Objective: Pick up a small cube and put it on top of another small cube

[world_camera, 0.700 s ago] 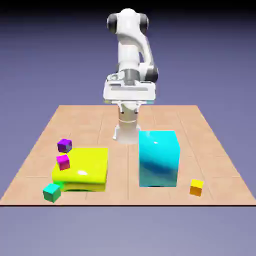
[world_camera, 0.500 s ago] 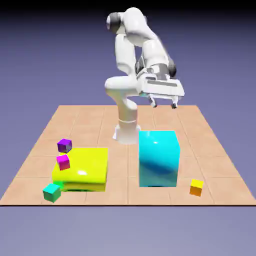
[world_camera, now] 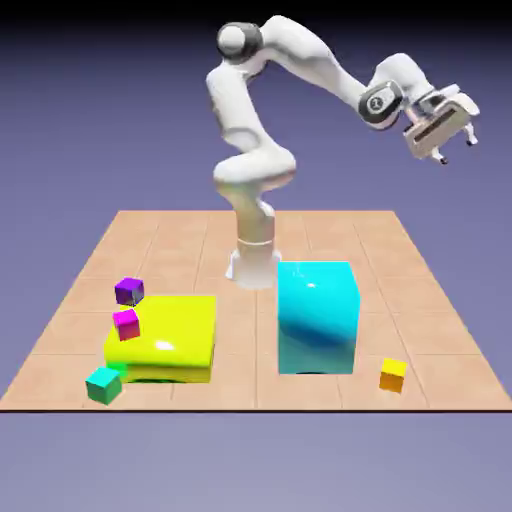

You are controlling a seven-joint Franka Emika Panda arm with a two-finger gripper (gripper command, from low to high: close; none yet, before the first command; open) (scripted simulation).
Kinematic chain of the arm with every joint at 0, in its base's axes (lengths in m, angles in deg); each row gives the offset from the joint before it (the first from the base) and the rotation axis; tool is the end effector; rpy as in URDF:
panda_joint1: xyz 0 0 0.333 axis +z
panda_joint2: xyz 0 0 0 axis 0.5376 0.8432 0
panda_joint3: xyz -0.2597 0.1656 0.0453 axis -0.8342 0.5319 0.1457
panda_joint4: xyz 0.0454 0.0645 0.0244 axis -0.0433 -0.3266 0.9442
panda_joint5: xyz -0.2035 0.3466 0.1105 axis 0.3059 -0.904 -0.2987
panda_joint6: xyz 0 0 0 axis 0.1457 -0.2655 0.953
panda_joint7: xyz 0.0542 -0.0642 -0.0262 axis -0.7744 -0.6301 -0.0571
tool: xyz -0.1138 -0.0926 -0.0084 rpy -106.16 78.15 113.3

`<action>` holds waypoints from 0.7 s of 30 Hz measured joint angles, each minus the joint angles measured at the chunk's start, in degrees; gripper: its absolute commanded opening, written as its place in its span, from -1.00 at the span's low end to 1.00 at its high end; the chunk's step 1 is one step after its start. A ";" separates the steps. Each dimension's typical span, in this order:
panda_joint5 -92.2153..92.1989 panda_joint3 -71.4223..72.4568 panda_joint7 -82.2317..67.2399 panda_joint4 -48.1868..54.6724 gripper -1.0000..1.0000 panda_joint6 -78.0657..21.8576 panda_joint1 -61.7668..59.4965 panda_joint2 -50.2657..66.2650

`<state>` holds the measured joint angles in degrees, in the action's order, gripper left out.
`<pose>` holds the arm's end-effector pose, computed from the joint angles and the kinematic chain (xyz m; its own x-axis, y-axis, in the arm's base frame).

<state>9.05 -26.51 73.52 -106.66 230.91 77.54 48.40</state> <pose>-0.0124 0.5034 0.4463 -0.3334 0.7775 0.5332 0.8821 0.0576 0.4675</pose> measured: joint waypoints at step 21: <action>-2.24 43.61 -50.11 14.71 0.00 -11.94 41.92 -0.53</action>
<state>6.81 17.09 23.41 -91.95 218.97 119.46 47.87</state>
